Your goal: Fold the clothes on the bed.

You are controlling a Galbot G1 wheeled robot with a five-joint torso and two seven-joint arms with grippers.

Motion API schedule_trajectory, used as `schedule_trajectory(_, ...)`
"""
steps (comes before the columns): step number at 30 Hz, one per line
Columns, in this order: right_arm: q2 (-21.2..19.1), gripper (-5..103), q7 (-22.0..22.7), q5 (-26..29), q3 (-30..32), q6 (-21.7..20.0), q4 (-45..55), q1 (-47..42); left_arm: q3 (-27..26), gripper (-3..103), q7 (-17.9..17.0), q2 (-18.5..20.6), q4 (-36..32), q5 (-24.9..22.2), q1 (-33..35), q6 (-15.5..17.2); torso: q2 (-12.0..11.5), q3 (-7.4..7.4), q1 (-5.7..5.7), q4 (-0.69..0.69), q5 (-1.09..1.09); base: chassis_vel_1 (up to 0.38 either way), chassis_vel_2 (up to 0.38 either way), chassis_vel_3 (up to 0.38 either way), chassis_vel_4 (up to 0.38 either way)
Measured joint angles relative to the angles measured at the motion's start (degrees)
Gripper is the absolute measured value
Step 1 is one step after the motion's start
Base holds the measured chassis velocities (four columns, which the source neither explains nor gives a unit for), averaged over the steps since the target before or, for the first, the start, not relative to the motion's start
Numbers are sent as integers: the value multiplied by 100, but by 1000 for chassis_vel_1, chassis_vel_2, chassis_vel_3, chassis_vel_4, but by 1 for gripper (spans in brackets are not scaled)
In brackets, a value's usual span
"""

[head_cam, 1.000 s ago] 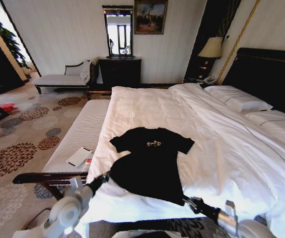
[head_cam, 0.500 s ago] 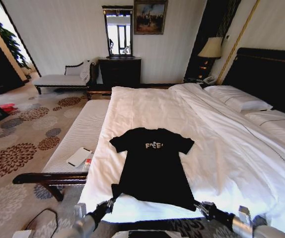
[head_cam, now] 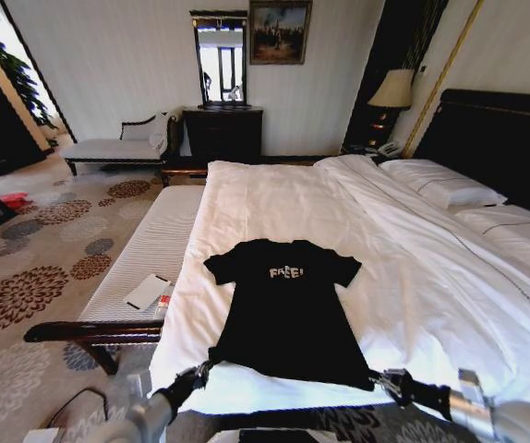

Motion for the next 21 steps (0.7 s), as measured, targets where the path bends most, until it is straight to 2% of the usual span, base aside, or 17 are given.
schedule_trajectory(5,-90,0,-23,119,58,-113,64,-122,-56,0,-461,70,-264,-449,54,143,0,0,0,0,1,0,0,0,0)
schedule_trajectory(7,-100,0,34,198,-85,-224,54,-6,91,0,-936,66,-283,-612,-102,355,0,0,0,0,2,0,0,0,0)
schedule_trajectory(9,-99,0,44,190,-117,-241,34,18,139,0,-1074,60,-246,-627,-156,404,0,0,0,0,2,0,0,0,0)
schedule_trajectory(12,-99,0,169,130,-276,-329,-154,151,412,0,-1669,-27,20,-697,-416,518,0,0,0,0,0,0,0,0,0)
schedule_trajectory(21,90,0,425,38,-797,-293,-391,676,576,0,-1686,-150,473,-462,-966,461,0,0,0,0,1,0,0,0,0)
